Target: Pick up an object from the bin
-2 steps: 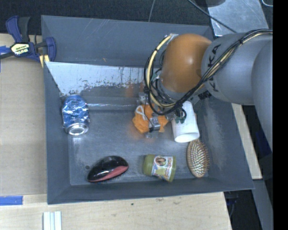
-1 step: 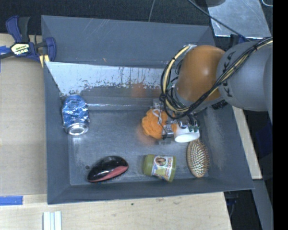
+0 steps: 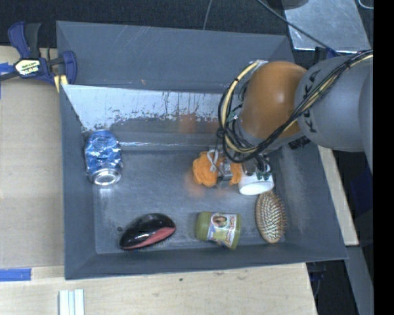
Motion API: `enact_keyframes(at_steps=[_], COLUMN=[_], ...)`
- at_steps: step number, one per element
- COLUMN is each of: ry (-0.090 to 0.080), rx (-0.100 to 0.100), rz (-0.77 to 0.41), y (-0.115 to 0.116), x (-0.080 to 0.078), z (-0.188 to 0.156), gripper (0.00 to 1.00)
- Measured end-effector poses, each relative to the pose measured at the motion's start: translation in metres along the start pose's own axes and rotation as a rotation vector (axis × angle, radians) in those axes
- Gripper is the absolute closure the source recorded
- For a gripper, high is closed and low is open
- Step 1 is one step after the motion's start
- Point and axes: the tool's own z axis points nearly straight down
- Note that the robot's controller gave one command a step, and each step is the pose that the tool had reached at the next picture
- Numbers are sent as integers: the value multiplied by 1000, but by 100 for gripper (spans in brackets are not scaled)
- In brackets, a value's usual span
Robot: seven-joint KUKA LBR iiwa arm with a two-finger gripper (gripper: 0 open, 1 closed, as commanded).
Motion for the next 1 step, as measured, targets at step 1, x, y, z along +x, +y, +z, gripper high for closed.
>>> enact_keyframes(at_steps=[1], ry=[-14], rx=[2], rz=[-32], y=[-2], x=[-20], z=[-178], gripper=[100])
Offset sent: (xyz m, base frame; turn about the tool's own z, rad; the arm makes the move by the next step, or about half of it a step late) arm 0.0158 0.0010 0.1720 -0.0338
